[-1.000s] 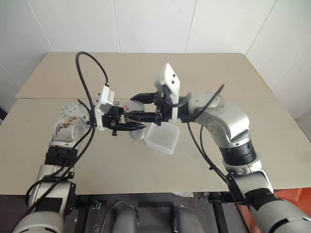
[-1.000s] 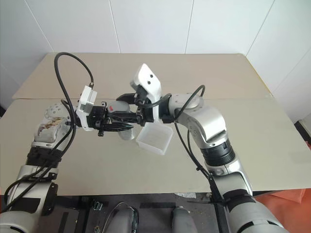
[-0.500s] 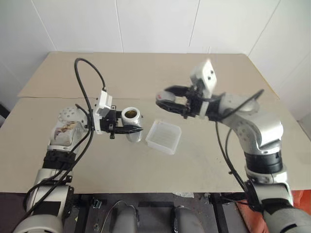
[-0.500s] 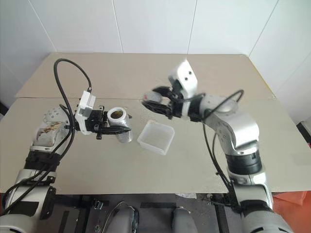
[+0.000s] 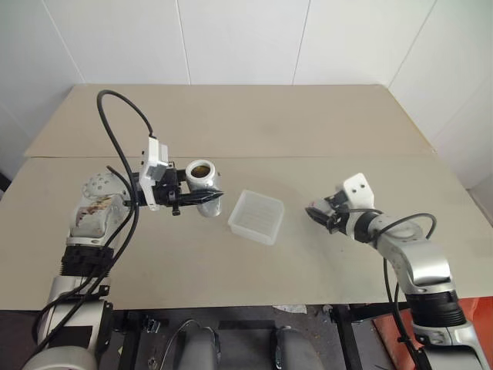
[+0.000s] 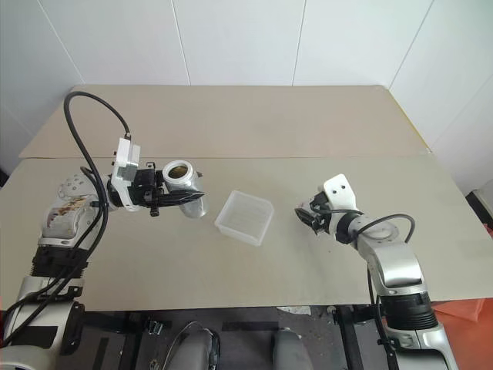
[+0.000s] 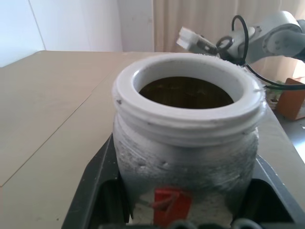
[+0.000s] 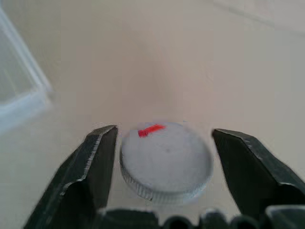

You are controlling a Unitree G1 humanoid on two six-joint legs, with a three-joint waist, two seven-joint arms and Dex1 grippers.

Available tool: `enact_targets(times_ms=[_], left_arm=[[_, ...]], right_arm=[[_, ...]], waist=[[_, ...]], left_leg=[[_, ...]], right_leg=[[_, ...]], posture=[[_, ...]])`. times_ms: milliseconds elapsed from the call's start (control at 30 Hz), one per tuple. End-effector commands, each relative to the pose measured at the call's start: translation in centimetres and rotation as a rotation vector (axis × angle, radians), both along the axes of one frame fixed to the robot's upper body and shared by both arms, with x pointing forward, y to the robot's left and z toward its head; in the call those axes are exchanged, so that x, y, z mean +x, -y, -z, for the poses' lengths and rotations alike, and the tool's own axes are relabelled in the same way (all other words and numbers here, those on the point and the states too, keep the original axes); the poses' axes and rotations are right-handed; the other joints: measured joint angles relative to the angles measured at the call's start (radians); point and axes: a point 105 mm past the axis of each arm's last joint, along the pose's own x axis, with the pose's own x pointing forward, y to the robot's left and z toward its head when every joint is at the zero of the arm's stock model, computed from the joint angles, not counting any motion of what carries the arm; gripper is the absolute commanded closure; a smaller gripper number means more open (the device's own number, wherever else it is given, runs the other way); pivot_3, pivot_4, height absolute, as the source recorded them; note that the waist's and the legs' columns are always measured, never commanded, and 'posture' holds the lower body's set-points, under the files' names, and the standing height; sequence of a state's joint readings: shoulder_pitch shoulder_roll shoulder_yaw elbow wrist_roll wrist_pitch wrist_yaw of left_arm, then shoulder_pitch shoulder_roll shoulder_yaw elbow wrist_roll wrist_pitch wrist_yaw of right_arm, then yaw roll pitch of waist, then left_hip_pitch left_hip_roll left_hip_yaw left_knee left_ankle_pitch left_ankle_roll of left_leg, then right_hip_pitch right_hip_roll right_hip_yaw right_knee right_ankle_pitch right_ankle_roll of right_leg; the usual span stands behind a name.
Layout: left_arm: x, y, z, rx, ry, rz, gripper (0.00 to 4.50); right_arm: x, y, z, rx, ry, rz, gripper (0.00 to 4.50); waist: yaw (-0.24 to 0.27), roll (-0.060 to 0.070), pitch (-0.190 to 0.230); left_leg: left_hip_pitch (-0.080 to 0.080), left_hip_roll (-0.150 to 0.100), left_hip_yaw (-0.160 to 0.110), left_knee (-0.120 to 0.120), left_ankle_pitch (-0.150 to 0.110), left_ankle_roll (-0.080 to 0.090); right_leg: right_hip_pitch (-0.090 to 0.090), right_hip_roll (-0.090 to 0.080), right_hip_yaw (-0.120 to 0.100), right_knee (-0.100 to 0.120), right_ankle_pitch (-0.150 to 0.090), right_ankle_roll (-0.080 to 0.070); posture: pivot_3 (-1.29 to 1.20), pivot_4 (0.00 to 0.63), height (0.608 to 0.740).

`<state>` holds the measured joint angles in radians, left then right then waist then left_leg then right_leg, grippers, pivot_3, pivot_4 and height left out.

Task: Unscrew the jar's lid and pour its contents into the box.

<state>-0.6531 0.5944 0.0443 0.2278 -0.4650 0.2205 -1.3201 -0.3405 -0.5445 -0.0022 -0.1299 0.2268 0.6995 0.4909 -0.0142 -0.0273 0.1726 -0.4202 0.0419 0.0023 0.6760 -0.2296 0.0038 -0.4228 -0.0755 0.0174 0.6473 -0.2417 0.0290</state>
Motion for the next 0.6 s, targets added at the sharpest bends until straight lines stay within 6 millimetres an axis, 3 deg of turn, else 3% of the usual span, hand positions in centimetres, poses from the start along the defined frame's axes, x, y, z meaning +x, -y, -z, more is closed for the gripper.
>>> enact_targets(times_ms=[33, 167, 233, 300, 367, 433, 600], left_arm=[[0.1, 0.0, -1.6, 0.004, 0.106, -0.044, 2.52], [1.3, 0.2, -2.2, 0.054, 0.232, -0.165, 2.52], [2.1, 0.6, -2.3, 0.093, 0.299, -0.228, 2.52], [3.3, 1.5, -1.8, 0.233, 0.488, -0.308, 2.52], [4.3, 2.3, -1.3, 0.384, 0.706, -0.355, 2.52], [4.8, 3.6, -1.5, 0.561, 1.032, -0.323, 2.52], [4.6, 7.7, -3.4, 0.744, 1.772, -0.085, 2.52]], right_arm=[[-1.2, -0.6, -3.4, 0.02, 0.096, -0.079, 0.05], [-4.3, -1.8, -7.0, 0.04, 0.12, -0.241, 0.05], [-5.2, -2.4, -7.9, 0.051, 0.089, -0.292, 0.05], [-6.1, -3.4, -8.1, 0.05, -0.003, -0.376, 0.05], [-6.4, -4.1, -8.1, 0.036, -0.059, -0.427, 0.05], [-6.8, -4.8, -8.3, 0.033, -0.107, -0.502, 0.05], [-7.3, -5.5, -9.2, 0.004, -0.154, -0.595, 0.05]], waist=[[0.001, 0.0, 0.0], [0.003, 0.0, 0.0], [0.004, 0.0, 0.0], [0.005, 0.0, 0.0], [0.007, 0.0, 0.0], [0.01, -0.001, 0.0], [0.023, -0.001, 0.0]], left_leg=[[0.0, 0.0, 0.0, 0.0, 0.0, 0.0], [0.0, 0.0, 0.0, 0.0, 0.0, 0.0], [0.001, 0.0, -0.001, 0.0, 0.0, 0.0], [0.003, 0.0, -0.001, 0.0, 0.0, 0.0], [0.004, 0.0, -0.001, 0.0, 0.0, 0.0], [0.005, -0.001, -0.001, 0.0, 0.0, 0.0], [0.0, -0.003, -0.001, -0.001, 0.0, 0.0]], right_leg=[[0.0, 0.0, 0.0, 0.0, 0.0, 0.0], [0.001, 0.0, 0.0, 0.0, 0.0, 0.0], [0.002, 0.0, -0.001, 0.0, 0.0, 0.0], [0.004, 0.0, -0.001, -0.001, 0.0, 0.0], [0.006, 0.0, -0.001, -0.001, 0.0, 0.0], [0.006, 0.0, -0.001, -0.001, 0.0, 0.0], [0.001, -0.002, 0.0, -0.002, 0.001, 0.001]], posture=[[0.0, 0.15, 0.74], [0.0, 0.15, 0.74], [0.0, 0.15, 0.74], [0.0, 0.15, 0.74], [0.0, 0.15, 0.74], [0.0, 0.15, 0.74], [0.0, 0.15, 0.74]])
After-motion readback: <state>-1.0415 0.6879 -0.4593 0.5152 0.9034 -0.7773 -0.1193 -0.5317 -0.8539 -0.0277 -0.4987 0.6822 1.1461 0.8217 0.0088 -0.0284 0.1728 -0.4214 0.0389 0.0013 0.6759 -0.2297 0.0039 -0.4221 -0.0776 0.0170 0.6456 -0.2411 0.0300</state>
